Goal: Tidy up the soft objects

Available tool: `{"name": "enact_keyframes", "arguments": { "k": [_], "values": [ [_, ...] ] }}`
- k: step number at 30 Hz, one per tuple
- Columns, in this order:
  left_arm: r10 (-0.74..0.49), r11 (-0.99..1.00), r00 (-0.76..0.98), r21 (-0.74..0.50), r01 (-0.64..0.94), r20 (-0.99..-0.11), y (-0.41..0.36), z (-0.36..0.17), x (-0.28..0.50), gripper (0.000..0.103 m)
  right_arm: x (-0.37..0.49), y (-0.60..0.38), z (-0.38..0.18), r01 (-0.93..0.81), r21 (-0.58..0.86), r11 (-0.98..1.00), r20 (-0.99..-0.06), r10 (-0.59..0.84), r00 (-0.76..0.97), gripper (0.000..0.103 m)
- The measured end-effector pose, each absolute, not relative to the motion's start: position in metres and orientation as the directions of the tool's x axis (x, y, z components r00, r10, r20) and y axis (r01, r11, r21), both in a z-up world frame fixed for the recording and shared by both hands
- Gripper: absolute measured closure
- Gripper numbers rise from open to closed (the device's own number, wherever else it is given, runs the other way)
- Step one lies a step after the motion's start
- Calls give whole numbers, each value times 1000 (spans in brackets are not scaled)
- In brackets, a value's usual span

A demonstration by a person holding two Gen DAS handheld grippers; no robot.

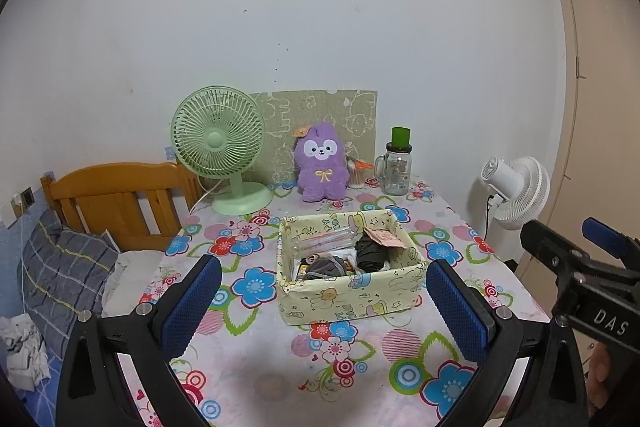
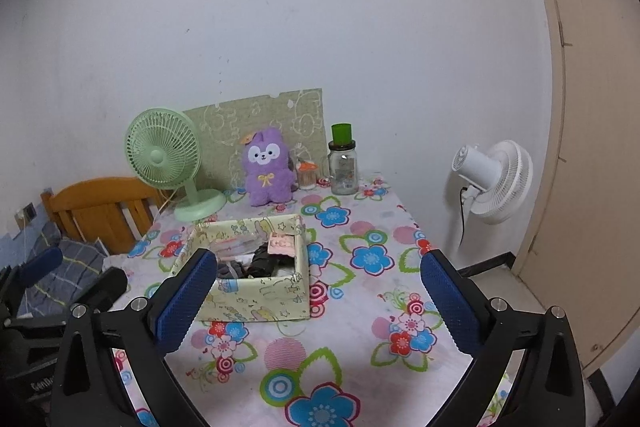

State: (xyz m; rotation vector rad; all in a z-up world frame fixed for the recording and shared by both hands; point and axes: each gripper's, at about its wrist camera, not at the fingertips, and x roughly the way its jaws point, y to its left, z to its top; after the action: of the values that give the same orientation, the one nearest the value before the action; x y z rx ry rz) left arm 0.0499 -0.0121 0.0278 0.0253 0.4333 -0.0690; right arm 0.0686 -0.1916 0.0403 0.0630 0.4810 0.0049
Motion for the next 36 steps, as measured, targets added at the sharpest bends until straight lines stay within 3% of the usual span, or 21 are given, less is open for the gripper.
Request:
{"name": "enact_keyframes", "arguments": {
  "k": [36],
  "values": [
    [-51,999,909,-12,51,-415,-3,29,42,0,61,-185,43,-8,48,999,-460,29,888,0]
  ]
}}
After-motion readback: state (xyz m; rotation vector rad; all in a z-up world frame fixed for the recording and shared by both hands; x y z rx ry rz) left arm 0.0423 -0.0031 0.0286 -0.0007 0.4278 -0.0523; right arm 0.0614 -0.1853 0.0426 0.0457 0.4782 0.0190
